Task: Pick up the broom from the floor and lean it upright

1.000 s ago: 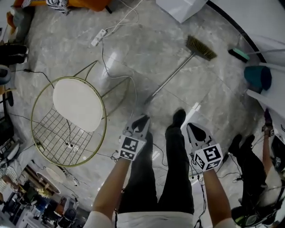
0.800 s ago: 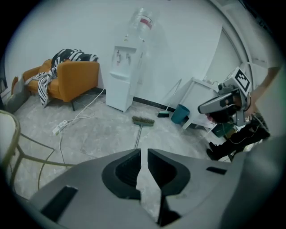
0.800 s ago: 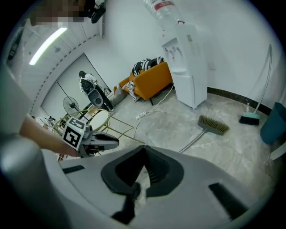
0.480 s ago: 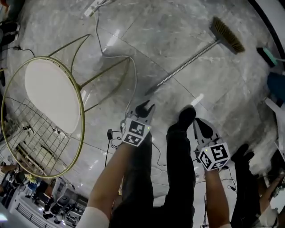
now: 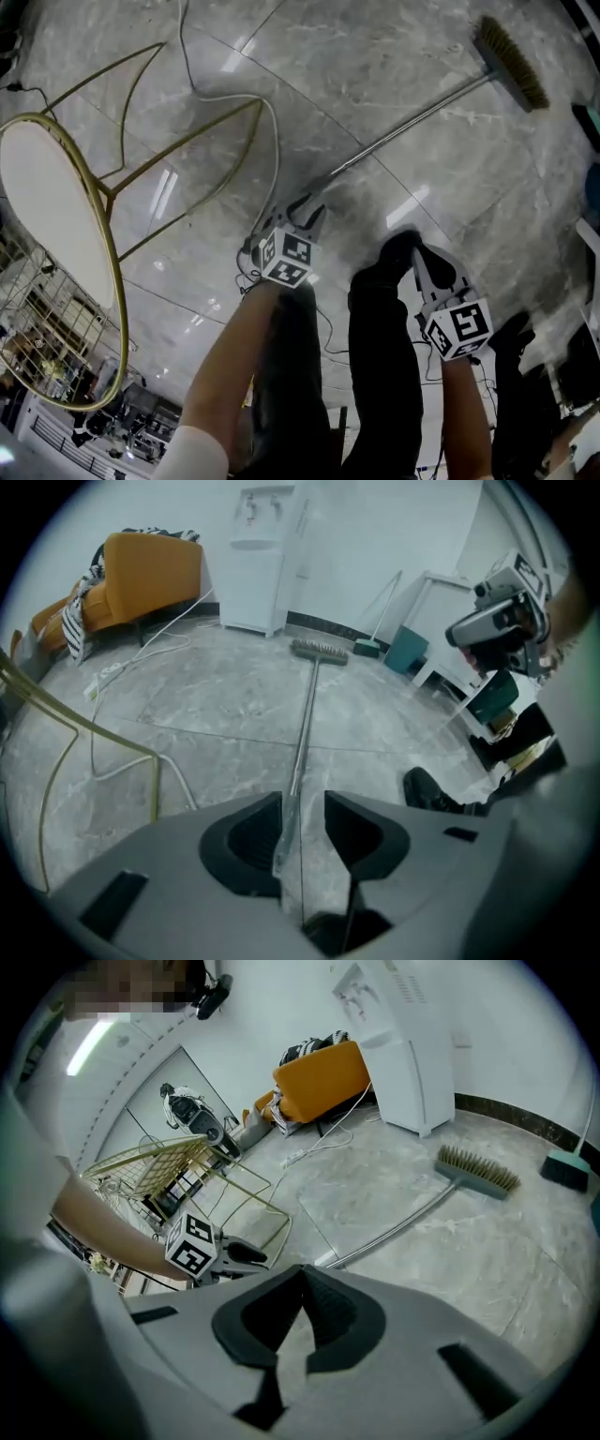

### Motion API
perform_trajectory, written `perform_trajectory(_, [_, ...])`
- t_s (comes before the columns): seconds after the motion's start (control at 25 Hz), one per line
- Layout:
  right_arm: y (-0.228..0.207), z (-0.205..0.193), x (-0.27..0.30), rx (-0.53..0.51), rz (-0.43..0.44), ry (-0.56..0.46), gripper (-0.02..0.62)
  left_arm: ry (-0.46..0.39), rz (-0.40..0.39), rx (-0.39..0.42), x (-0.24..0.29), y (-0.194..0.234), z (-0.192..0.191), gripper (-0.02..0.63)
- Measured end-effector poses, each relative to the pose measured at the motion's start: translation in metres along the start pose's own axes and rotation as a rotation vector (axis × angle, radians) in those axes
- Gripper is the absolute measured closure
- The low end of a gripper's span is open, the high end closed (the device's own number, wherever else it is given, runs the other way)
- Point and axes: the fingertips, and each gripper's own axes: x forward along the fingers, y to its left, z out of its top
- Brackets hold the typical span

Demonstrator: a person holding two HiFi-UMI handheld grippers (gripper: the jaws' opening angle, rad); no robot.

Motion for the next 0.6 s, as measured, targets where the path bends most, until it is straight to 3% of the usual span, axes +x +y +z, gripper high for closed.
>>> perform_trajectory(0.6, [-0.013, -0.040, 0.062, -0.039, 0.042, 0.065, 0.595, 0.149, -0.006, 0.030, 0.099, 0.019, -0.080, 0.429])
